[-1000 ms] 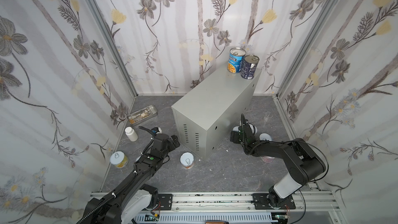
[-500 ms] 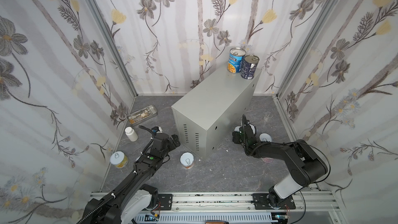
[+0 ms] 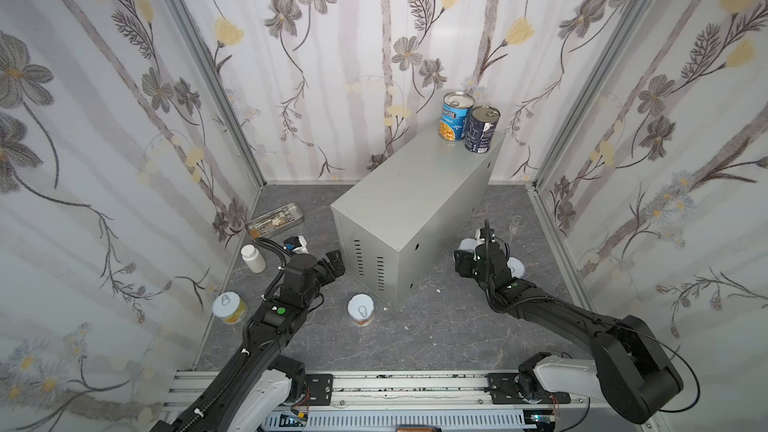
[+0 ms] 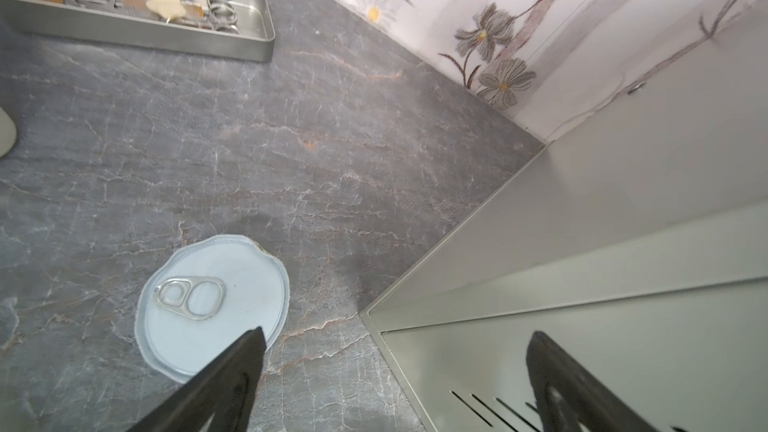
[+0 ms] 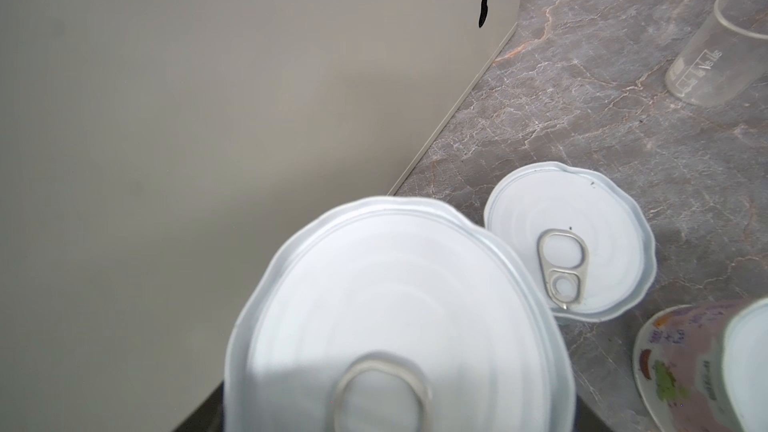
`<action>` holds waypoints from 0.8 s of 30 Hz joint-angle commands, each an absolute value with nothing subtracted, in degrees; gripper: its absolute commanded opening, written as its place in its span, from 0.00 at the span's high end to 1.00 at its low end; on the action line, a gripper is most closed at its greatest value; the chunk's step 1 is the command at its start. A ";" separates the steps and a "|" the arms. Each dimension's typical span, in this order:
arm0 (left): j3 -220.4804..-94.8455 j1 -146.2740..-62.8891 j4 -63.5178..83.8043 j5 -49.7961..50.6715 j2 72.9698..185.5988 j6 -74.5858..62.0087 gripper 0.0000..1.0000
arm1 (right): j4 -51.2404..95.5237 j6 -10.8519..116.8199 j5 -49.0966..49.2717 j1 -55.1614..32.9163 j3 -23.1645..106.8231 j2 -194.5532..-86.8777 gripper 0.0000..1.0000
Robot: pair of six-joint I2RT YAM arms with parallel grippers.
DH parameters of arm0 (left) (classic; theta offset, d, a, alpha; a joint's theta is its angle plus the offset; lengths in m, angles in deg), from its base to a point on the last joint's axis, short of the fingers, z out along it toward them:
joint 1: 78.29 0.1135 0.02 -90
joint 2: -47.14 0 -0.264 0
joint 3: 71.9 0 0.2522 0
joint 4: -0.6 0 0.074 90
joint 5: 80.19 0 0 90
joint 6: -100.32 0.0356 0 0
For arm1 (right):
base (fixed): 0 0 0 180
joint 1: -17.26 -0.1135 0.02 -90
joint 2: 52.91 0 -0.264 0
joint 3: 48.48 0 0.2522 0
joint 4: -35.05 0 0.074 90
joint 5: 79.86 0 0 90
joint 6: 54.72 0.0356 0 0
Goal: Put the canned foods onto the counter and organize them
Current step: 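Lift the coffee-cup can with the right gripper toward the cabinet top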
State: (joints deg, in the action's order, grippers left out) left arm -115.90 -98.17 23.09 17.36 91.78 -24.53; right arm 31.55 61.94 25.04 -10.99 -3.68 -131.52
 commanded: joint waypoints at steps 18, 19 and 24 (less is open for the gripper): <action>-137.66 -98.11 35.54 20.95 90.28 -14.70 0.00 | -0.90 52.73 20.15 -11.28 17.75 -108.82 0.49; -138.73 -98.16 36.07 20.97 90.66 -14.25 0.00 | -1.91 52.02 20.03 -11.29 20.12 -109.47 0.49; -142.61 -98.15 38.21 19.94 92.22 -12.84 0.00 | -5.87 49.13 19.10 -11.30 32.39 -113.91 0.49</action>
